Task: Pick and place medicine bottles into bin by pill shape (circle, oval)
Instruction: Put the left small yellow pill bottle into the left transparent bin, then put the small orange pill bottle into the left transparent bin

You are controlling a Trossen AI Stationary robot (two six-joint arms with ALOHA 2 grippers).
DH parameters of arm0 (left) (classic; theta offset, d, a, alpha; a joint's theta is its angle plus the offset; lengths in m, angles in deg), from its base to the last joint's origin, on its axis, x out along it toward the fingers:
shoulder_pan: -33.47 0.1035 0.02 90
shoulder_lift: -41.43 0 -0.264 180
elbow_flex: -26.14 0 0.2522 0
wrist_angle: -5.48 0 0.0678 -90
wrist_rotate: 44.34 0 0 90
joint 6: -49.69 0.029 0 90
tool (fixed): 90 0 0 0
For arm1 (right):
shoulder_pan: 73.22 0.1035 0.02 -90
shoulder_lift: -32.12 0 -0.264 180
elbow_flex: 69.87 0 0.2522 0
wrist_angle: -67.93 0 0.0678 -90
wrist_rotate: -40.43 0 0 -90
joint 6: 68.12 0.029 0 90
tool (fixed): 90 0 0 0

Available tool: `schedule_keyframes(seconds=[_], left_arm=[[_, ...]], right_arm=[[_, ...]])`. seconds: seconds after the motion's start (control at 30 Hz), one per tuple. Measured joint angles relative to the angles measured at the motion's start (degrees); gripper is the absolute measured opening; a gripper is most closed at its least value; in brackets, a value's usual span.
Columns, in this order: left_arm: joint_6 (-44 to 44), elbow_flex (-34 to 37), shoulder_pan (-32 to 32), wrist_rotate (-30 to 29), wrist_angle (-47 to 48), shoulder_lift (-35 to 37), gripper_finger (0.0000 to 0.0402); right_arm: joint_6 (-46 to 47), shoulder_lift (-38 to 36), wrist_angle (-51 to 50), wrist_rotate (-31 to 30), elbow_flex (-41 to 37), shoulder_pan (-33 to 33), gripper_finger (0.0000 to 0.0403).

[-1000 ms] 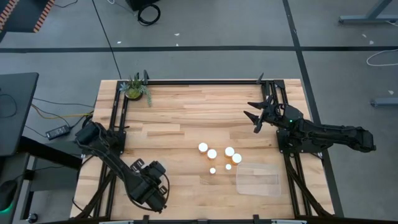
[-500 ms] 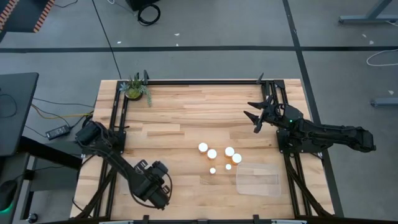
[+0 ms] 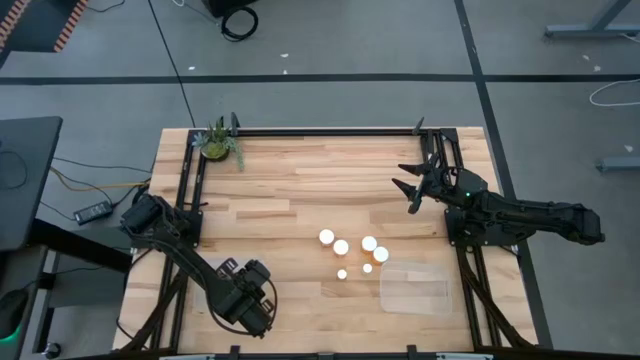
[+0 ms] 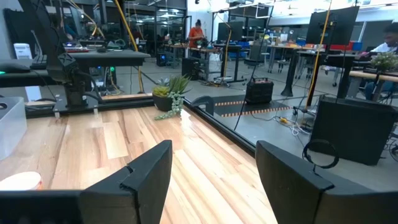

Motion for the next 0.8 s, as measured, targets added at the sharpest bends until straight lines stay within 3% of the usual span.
schedule_keyframes(seconds=[0.4,0.8], left_arm=[[0.9,-0.1,0.8,0.4,0.6,0.0,0.0196],[2.1,-7.4,1.6,0.0,10.9,0.0,0.0222]], right_arm=[[0.0,0.0,0.0,0.0,0.0,0.0,0.0239],[0.0,0.0,0.0,0.0,0.0,0.0,0.0239]])
